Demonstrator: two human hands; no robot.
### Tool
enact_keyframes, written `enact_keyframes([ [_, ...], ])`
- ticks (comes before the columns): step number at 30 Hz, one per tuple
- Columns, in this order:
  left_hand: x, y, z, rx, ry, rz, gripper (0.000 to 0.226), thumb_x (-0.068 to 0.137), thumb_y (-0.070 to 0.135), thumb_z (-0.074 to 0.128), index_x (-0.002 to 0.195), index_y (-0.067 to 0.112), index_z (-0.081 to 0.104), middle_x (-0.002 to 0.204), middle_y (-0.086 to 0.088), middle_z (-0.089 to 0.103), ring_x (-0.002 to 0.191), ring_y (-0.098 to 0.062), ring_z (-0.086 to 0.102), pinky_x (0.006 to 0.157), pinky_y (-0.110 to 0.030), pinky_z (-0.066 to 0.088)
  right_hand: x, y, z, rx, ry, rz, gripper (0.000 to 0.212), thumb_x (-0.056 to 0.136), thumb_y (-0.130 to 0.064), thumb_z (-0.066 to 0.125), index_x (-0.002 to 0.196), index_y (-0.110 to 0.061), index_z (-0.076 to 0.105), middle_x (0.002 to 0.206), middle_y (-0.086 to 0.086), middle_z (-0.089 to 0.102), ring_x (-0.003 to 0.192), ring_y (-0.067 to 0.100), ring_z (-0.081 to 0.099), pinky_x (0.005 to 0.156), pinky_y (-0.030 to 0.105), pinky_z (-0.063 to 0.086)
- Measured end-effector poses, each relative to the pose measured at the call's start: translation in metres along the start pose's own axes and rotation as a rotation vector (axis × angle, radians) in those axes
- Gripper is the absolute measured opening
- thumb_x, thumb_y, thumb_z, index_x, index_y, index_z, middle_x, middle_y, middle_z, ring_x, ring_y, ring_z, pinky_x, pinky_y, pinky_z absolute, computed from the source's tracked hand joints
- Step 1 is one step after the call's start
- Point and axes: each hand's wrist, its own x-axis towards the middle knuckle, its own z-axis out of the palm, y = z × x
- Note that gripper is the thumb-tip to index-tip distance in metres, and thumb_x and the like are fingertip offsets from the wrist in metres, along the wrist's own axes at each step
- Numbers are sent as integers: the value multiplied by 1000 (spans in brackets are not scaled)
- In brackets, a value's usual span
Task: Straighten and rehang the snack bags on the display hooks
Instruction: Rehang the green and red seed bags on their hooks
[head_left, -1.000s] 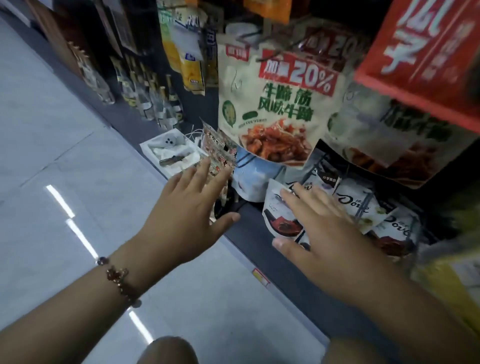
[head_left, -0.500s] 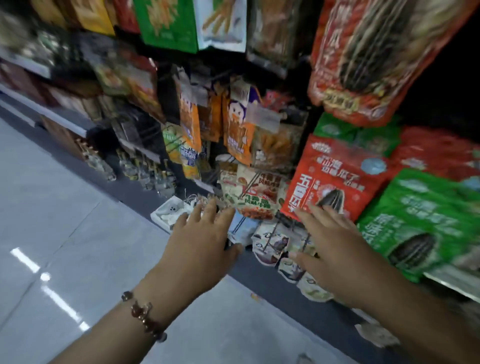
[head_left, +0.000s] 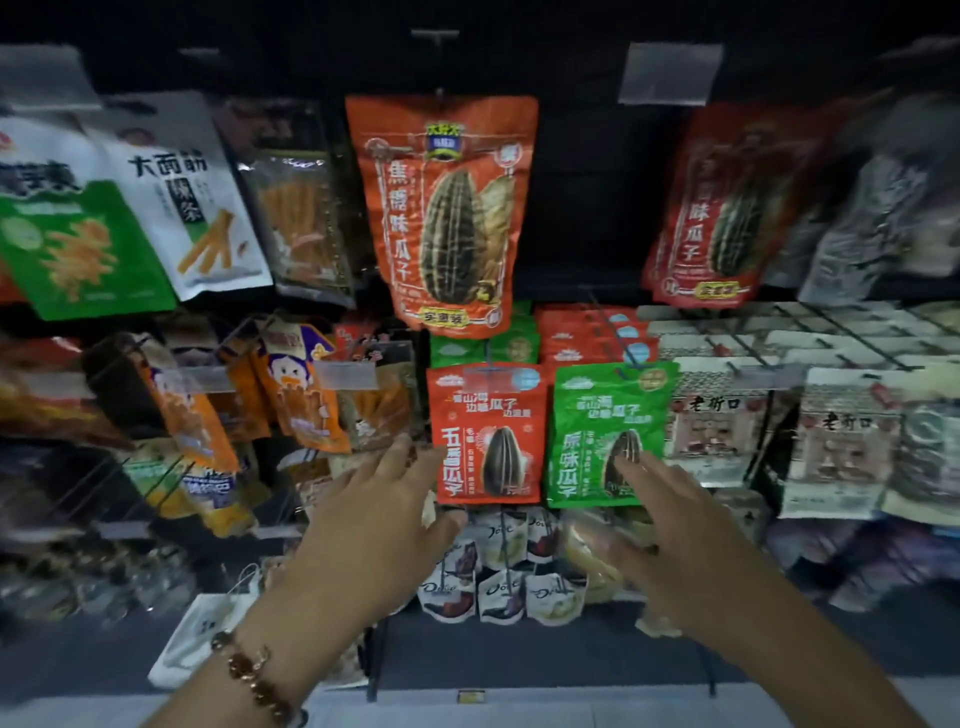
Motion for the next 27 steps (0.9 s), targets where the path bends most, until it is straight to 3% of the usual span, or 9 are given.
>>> enact_keyframes([
  [13, 70, 74, 15, -4, -60, 46, 68, 97, 60, 37, 154, 36, 9, 164, -2, 5, 149, -25, 13, 118, -42, 17, 36, 77, -29, 35, -13, 15, 71, 95, -51, 49, 153, -40, 9, 162, -15, -2, 150, 12, -2, 120, 41, 9],
  [21, 119, 129, 50, -112, -72, 81, 67, 97, 55, 42, 154, 38, 10, 164, 3, 8, 150, -22, 9, 118, -43, 18, 100, 133, -30, 209, -54, -49, 63, 95, -47, 53, 149, -48, 20, 156, -28, 7, 136, -4, 20, 108, 31, 28],
  [27, 178, 148, 63, -97, -8, 95, 66, 97, 51, 44, 154, 32, 16, 161, -1, 18, 147, -23, 19, 120, -41, 21, 154, 155, -33, 151, 35, -120, 66, 96, -38, 55, 153, -34, 23, 161, -16, 9, 147, 9, 17, 114, 34, 22],
])
